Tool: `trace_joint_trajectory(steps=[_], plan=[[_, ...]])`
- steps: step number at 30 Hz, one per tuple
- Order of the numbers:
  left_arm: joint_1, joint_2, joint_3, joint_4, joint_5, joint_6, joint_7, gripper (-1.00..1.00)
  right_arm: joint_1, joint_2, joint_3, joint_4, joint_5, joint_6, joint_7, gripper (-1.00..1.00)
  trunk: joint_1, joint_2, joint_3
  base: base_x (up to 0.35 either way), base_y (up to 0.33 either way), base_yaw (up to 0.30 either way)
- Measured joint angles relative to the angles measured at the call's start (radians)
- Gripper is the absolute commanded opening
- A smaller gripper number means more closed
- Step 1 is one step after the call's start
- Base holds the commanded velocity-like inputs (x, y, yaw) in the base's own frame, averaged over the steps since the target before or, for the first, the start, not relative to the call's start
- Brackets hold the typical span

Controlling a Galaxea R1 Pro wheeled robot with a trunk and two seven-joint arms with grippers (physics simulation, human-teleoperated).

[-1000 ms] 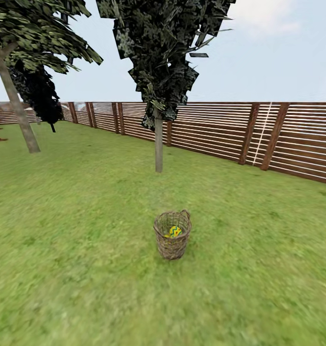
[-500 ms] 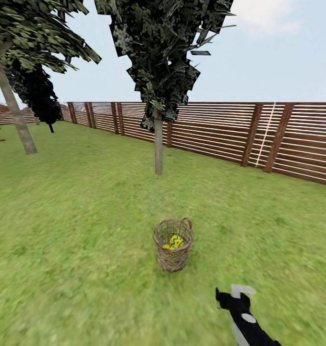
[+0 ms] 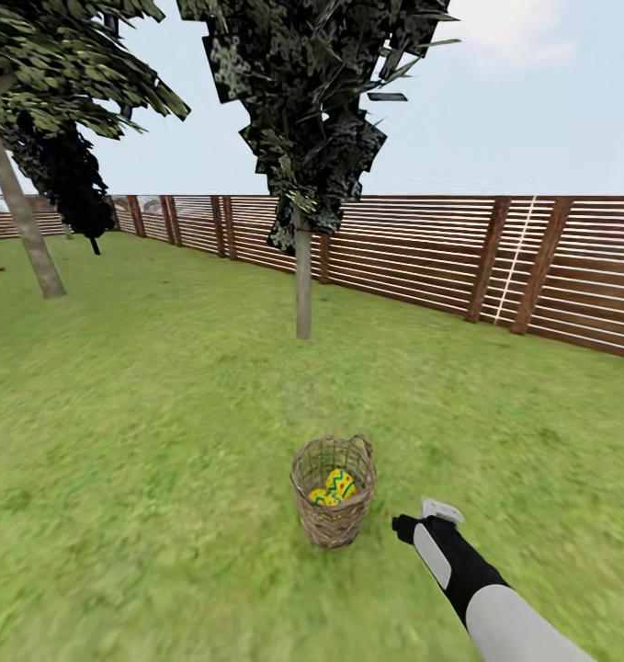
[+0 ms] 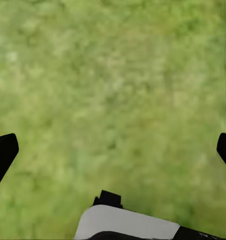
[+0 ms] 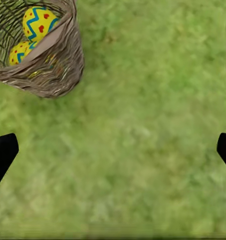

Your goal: Take the three Easter eggs out of the wicker basket on the lawn in the garden, then place them on the lawn next to a single tree (choose any tree) so that all three eggs are next to the same tree and none are left in the basket.

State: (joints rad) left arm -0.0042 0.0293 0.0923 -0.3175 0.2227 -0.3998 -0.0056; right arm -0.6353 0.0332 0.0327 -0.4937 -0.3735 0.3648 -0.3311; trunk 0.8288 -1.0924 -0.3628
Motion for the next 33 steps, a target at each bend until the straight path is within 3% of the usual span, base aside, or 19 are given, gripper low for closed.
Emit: trace_joint_trajectory(steps=[13, 22, 33], plan=[[0.000, -0.003, -0.002, 0.001, -0.001, -0.021, 0.000, 1.00, 0.000, 0.020, -0.001, 0.004, -0.004, 0.006, 0.002, 1.00, 0.000, 0.000, 0.000, 0.333, 0.000, 0.000], [0.000, -0.001, -0.001, 0.001, -0.001, -0.021, 0.000, 1.00, 0.001, 0.048, 0.001, 0.006, 0.001, 0.006, 0.004, 1.00, 0.000, 0.000, 0.000, 0.333, 0.060, 0.000], [0.000, 0.000, -0.002, 0.001, -0.001, -0.021, 0.000, 1.00, 0.001, 0.057, 0.071, 0.006, 0.008, 0.006, 0.004, 1.00, 0.000, 0.000, 0.000, 0.333, 0.096, 0.000]])
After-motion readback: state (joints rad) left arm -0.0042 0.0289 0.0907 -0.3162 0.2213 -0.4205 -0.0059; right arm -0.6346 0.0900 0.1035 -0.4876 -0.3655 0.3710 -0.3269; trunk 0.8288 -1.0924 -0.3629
